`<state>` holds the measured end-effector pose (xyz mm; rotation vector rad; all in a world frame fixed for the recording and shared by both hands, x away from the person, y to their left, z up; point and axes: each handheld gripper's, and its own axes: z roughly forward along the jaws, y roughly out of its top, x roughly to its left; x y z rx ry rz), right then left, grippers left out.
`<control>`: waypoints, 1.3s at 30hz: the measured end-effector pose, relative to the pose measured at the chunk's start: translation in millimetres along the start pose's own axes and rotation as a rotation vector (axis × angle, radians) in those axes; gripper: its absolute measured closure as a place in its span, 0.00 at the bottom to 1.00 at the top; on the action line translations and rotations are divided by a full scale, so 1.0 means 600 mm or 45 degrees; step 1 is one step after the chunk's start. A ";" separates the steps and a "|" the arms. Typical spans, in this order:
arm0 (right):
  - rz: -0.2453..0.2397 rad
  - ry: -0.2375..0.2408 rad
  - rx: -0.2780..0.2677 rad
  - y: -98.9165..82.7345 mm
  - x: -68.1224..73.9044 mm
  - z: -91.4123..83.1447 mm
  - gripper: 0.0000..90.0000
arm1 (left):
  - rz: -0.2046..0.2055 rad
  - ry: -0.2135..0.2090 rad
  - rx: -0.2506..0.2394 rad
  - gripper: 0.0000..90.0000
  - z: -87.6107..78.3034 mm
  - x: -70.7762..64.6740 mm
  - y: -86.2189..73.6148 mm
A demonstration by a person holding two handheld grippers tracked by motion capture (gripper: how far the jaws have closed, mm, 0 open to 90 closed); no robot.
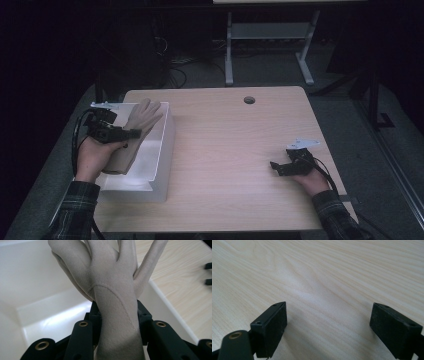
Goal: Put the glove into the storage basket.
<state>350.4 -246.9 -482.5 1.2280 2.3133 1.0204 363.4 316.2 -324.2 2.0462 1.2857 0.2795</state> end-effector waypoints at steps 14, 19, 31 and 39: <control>0.000 0.000 0.000 0.000 0.000 0.000 0.15 | -0.041 0.064 0.120 0.74 0.092 0.024 -0.055; 0.000 0.000 0.000 0.000 0.000 0.000 0.15 | -0.046 0.070 0.159 0.73 0.124 0.028 -0.069; -0.001 0.001 0.001 0.000 0.000 0.000 0.15 | -0.039 0.106 0.243 0.49 0.154 0.036 -0.087; 0.001 0.000 -0.002 0.000 0.000 0.000 0.15 | -0.060 0.116 0.162 0.22 0.132 0.036 -0.071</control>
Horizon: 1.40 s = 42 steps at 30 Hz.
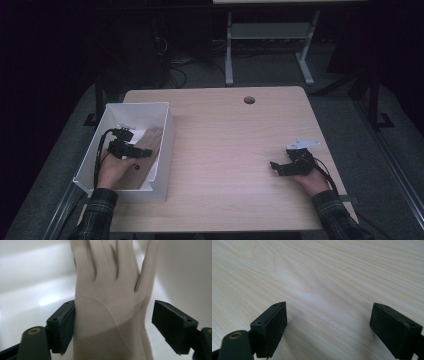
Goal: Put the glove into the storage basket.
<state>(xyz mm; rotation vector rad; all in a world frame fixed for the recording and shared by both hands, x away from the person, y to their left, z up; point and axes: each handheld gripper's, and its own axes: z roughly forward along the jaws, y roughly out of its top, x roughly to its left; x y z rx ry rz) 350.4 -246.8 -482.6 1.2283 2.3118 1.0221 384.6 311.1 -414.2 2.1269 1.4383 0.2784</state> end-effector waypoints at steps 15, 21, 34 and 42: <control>-0.001 0.001 0.004 0.000 0.000 0.000 0.15 | 0.058 -0.093 -0.158 0.18 -0.080 -0.021 0.054; -0.001 0.001 0.004 0.000 0.000 0.000 0.15 | 0.100 -0.146 -0.197 0.18 -0.102 -0.047 0.079; -0.001 0.001 0.002 0.000 0.000 0.000 0.15 | 0.190 -0.235 -0.260 0.18 -0.115 -0.123 0.120; 0.000 0.001 0.002 0.000 0.000 0.000 0.15 | 0.234 -0.293 -0.281 0.18 -0.111 -0.177 0.140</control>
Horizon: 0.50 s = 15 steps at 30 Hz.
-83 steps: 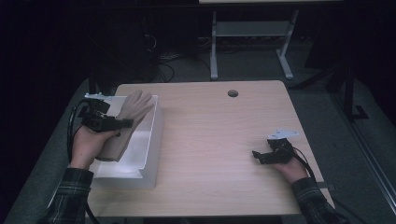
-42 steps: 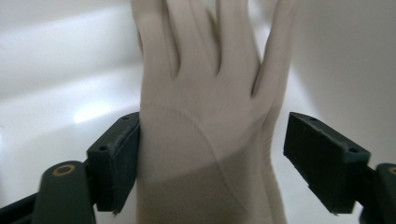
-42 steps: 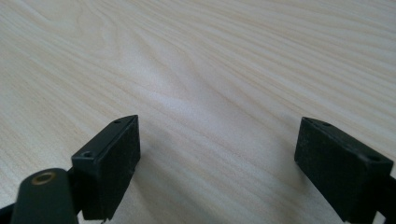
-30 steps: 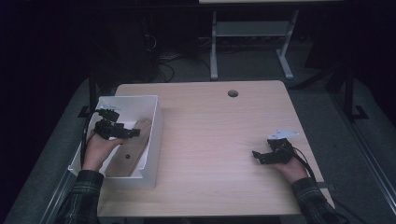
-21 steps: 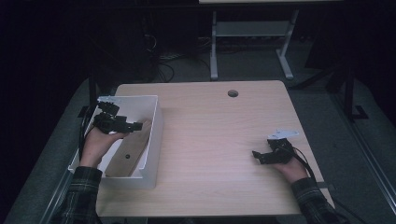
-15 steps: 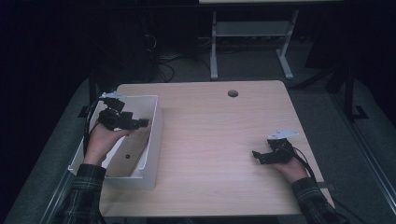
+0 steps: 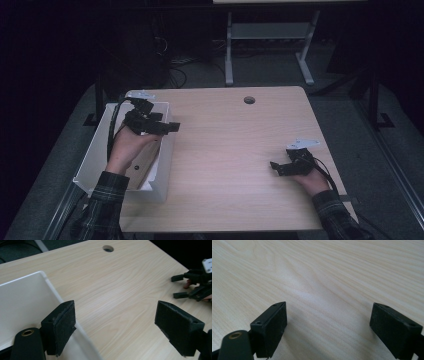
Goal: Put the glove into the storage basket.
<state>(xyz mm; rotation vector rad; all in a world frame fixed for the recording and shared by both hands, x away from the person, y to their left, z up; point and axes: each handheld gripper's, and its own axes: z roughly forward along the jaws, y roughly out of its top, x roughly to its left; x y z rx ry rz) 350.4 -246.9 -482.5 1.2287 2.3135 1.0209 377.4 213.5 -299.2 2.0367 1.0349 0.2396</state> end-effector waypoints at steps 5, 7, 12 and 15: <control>0.001 0.000 0.000 0.000 0.000 0.000 0.15 | 0.029 -0.025 0.011 0.18 0.020 -0.027 0.009; 0.000 0.000 0.000 0.000 0.000 0.000 0.15 | 0.032 -0.038 0.009 0.18 0.028 -0.037 0.011; -0.003 -0.001 0.001 0.000 0.000 0.000 0.15 | 0.049 -0.073 0.017 0.18 0.059 -0.065 0.011; 0.000 0.000 0.000 0.000 0.000 0.000 0.15 | 0.054 -0.085 0.031 0.18 0.079 -0.080 0.006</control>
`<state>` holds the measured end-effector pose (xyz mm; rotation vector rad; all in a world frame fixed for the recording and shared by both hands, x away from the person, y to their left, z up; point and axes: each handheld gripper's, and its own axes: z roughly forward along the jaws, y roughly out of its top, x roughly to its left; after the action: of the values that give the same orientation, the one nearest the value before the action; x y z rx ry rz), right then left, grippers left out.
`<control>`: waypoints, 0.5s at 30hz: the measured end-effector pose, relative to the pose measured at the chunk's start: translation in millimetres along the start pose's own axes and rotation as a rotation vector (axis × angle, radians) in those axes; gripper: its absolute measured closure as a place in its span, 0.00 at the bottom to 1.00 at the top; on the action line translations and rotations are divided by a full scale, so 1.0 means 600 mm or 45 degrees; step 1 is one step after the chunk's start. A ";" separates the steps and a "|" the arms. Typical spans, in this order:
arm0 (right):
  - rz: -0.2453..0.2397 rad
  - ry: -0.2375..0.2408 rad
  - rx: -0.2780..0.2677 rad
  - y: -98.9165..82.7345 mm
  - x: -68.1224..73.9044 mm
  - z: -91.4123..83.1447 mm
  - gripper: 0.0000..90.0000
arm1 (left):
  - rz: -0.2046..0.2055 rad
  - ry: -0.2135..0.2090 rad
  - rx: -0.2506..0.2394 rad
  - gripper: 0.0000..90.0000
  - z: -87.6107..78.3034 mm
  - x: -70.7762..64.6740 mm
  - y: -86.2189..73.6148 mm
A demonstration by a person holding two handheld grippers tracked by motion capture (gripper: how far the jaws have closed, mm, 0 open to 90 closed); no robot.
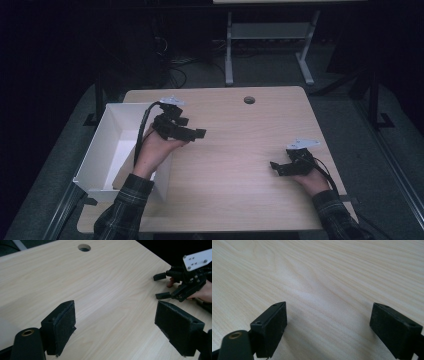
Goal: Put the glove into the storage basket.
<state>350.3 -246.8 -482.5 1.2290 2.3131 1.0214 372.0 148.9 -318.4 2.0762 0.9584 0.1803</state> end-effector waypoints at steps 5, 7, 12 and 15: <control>-0.001 0.000 0.000 0.000 0.000 0.000 0.15 | 0.019 -0.025 0.017 0.18 0.034 -0.022 -0.008; -0.003 -0.001 0.001 0.000 0.000 0.000 0.15 | 0.022 -0.024 0.017 0.18 0.042 -0.028 -0.011; -0.004 -0.001 0.001 0.000 0.000 0.000 0.15 | 0.045 -0.019 0.003 0.18 0.069 -0.045 -0.023; 0.000 0.000 0.000 0.000 0.000 0.000 0.15 | 0.048 -0.040 0.013 0.18 0.087 -0.051 -0.035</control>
<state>350.4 -246.9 -482.5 1.2286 2.3132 1.0217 361.2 103.2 -362.1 2.1016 0.9031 0.1619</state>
